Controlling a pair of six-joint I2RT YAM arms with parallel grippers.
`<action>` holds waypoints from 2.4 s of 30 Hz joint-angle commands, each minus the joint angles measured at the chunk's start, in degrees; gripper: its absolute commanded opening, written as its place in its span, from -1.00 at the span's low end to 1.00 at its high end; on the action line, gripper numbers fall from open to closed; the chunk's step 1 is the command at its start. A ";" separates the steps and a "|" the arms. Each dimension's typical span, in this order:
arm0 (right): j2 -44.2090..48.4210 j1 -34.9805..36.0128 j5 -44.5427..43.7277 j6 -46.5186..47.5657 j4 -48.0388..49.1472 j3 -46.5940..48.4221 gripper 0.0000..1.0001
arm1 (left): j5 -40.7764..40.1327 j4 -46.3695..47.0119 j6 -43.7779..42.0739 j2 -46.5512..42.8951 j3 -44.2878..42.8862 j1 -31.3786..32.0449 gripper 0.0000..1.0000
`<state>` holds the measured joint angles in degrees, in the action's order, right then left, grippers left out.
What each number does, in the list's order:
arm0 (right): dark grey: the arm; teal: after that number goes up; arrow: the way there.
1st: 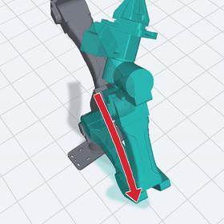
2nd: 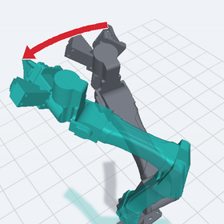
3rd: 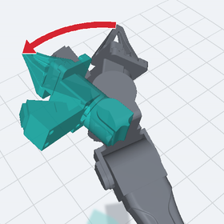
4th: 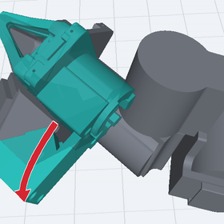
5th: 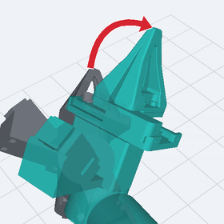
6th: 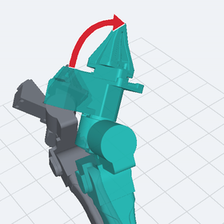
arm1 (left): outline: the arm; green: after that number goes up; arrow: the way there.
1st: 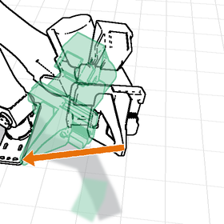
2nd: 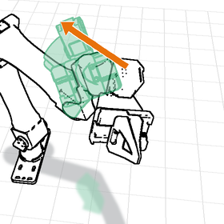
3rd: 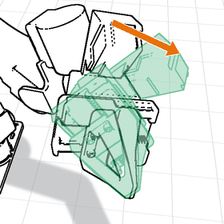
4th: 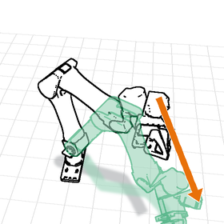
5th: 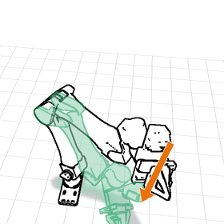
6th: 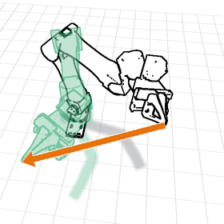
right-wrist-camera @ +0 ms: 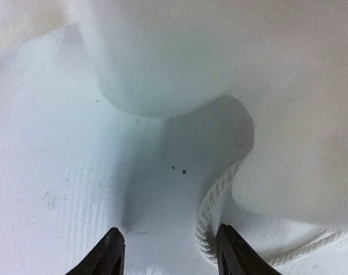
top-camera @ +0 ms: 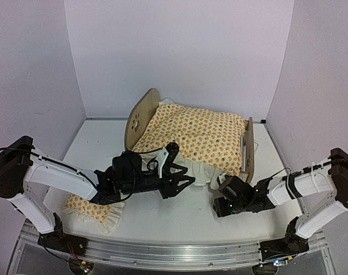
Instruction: Set up the pet bed
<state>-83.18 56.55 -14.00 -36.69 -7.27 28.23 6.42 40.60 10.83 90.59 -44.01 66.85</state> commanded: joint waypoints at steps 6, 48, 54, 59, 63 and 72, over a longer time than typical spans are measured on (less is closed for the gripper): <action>0.66 1.83 -0.75 -8.05 -6.61 -2.35 -0.17 | -1.62 3.55 -1.06 -4.85 1.10 0.03 0.02; 23.50 4.72 1.78 7.71 -32.99 35.05 -1.00 | 22.66 24.45 -2.41 31.15 -26.57 0.19 0.21; 22.46 4.71 2.51 9.01 -31.74 36.08 -1.00 | 26.39 24.23 2.37 33.71 -29.67 0.27 -0.59; 22.48 4.73 2.70 7.64 -33.23 35.67 -0.93 | 26.12 24.20 4.73 31.14 -29.41 0.07 -1.00; 26.27 4.17 0.44 3.61 -39.25 33.16 -0.08 | 24.18 24.18 9.28 27.60 -27.77 -0.64 -1.00; 35.48 -4.86 19.25 8.90 -30.77 17.50 0.14 | 21.37 24.18 11.72 23.59 -24.14 -1.98 -1.00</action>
<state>-50.39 54.57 -5.39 -30.96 -45.41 51.46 29.78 62.57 21.15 118.26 -69.10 65.60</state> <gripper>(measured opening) 0.568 0.013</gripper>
